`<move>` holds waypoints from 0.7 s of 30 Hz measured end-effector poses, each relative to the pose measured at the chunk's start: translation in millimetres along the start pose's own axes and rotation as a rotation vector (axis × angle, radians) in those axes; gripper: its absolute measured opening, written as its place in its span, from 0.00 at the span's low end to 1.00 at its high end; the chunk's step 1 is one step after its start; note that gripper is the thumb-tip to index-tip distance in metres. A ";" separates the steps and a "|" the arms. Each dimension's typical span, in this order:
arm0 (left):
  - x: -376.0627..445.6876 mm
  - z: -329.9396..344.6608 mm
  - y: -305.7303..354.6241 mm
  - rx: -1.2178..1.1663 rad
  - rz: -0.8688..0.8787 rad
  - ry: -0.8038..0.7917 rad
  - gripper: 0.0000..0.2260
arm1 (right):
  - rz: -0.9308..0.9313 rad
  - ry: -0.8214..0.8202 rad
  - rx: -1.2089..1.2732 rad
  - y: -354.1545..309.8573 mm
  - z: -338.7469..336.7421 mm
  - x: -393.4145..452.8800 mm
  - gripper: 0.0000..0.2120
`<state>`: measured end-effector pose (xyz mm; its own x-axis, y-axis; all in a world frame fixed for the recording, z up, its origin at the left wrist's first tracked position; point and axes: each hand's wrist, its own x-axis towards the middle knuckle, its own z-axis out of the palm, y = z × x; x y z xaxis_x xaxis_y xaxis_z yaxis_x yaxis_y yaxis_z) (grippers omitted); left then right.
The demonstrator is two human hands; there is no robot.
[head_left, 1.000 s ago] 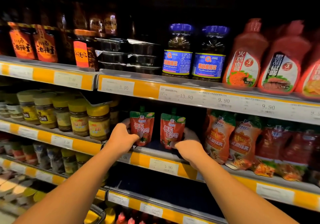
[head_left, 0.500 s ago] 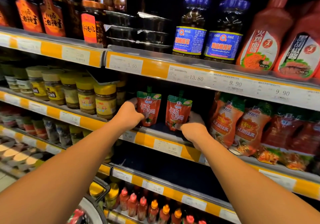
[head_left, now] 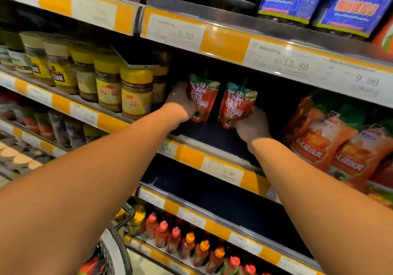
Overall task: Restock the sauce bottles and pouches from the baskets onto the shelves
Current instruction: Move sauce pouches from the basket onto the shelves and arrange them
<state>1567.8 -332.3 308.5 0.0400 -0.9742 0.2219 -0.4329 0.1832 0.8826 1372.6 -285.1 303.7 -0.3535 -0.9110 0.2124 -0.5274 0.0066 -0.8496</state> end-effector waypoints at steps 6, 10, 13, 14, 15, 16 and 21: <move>28.3 19.3 -1.7 -0.067 0.130 0.046 0.17 | -0.007 0.059 -0.052 -2.1 22.2 38.5 0.18; 51.5 25.4 3.8 -0.031 0.125 0.051 0.25 | -0.010 0.078 -0.079 -4.6 34.9 60.1 0.16; 68.3 30.3 4.8 0.028 0.121 0.077 0.25 | 0.003 0.067 -0.072 -5.1 43.8 73.8 0.15; 74.6 31.7 4.8 0.040 0.113 0.079 0.24 | 0.010 0.067 -0.068 -5.6 46.3 77.7 0.16; 79.8 32.4 5.0 0.049 0.108 0.079 0.23 | 0.010 0.071 -0.064 -6.0 48.6 81.6 0.17; 84.8 33.4 5.2 0.052 0.109 0.075 0.22 | 0.005 0.075 -0.061 -6.4 51.0 85.4 0.17; 103.4 42.3 6.6 0.017 0.130 0.073 0.25 | -0.002 0.079 -0.025 -4.6 64.6 103.6 0.20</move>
<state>1530.9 -437.4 319.8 0.0473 -0.9303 0.3638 -0.4541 0.3043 0.8373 1388.3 -406.1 298.4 -0.4119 -0.8756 0.2523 -0.5470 0.0161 -0.8370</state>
